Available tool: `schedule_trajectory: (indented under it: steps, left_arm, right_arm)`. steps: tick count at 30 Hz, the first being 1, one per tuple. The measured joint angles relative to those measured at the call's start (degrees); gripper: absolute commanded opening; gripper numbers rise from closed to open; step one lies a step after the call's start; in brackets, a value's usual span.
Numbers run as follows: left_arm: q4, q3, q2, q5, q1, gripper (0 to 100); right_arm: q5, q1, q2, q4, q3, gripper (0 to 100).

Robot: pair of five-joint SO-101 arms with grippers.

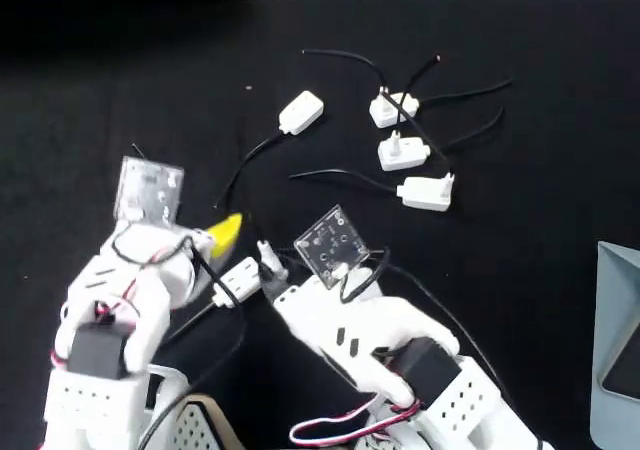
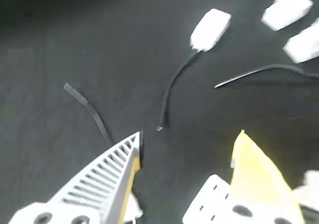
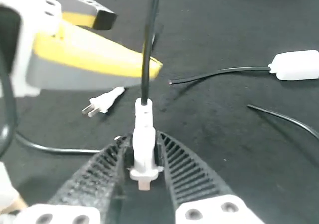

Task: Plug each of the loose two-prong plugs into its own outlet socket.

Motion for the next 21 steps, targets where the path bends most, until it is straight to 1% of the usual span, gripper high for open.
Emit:
schedule_trajectory:
  steps: [4,10,12,17,19,21]
  left_arm:
    - [3.3,0.0,-6.2,-1.3,4.5,29]
    - [8.7,0.0,-13.0,-1.3,9.3,29]
    - [9.6,0.1,-14.8,-2.3,10.3,29]
    - [9.8,0.1,-16.4,-3.3,10.4,29]
    - [10.3,0.1,-16.6,-3.3,8.2,29]
    - [10.5,0.1,-16.6,-1.6,4.7,29]
  right_arm:
    - [0.0,-2.0,0.0,0.0,0.0,1.1]
    - [0.0,-2.2,0.0,0.7,0.0,1.1]
    - [0.0,-2.2,0.0,0.7,0.0,1.1]
    - [0.0,-2.2,0.0,0.7,0.0,1.1]
    - [0.0,-2.2,0.0,0.7,0.0,1.1]
    - [-0.4,-2.2,0.3,0.7,0.0,1.1]
